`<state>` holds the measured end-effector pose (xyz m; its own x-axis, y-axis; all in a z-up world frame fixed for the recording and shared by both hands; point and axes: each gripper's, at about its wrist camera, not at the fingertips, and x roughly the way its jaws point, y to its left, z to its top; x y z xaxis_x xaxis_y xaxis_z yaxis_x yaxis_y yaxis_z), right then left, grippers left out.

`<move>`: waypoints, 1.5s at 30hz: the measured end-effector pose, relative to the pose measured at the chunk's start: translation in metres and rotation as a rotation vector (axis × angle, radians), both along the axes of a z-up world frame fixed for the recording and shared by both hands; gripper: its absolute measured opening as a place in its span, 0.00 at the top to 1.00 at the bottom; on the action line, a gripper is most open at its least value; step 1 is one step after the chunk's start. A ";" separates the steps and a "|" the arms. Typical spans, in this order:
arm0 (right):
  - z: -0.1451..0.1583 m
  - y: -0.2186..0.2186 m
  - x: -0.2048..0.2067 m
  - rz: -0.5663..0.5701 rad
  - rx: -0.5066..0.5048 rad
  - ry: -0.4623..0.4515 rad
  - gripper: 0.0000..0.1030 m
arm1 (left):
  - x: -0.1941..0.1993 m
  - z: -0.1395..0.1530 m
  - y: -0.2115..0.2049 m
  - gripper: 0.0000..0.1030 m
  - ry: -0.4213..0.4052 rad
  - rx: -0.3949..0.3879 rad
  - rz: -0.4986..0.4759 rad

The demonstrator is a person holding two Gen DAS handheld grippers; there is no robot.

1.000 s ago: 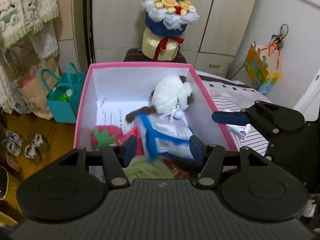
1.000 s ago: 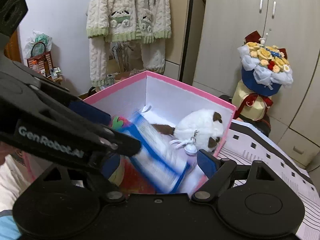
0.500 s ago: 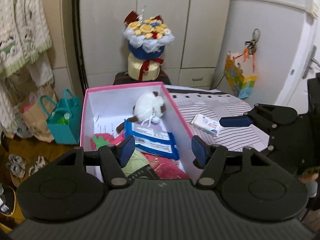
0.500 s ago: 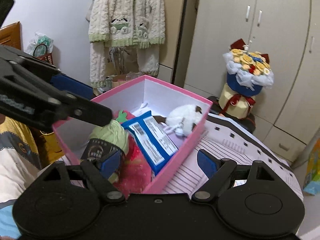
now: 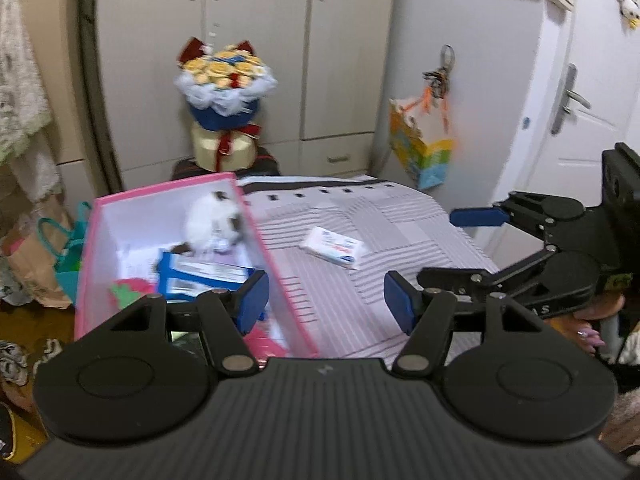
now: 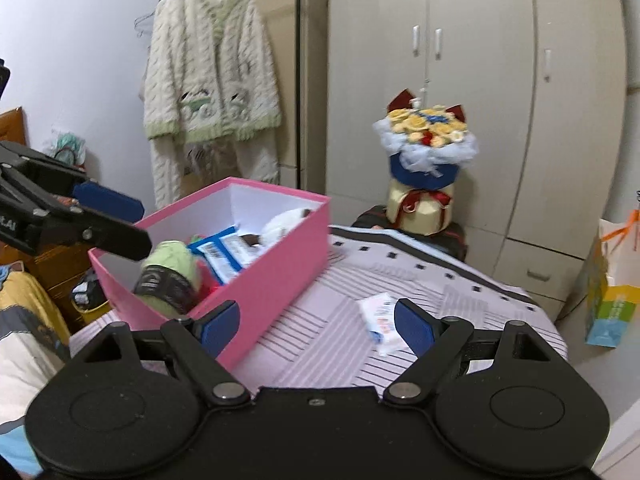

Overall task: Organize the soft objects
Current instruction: 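Move both tools toward the small white tissue pack on the sheet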

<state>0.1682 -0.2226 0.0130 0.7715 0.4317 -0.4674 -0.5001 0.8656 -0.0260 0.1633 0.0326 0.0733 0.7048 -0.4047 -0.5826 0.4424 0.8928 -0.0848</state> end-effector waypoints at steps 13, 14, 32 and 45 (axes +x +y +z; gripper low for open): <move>-0.050 -0.023 0.033 0.091 -0.138 -0.057 0.15 | 0.038 -0.036 -0.085 0.40 0.129 -0.050 -0.025; -0.054 -0.020 0.039 0.102 -0.164 -0.054 0.15 | 0.040 -0.039 -0.089 0.40 0.122 -0.053 -0.019; -0.107 -0.024 0.112 0.200 -0.208 -0.050 0.18 | 0.138 -0.116 -0.132 0.43 0.193 -0.171 0.301; -0.125 -0.009 0.167 0.252 -0.155 0.087 0.51 | 0.175 -0.154 -0.115 0.50 0.255 -0.285 0.450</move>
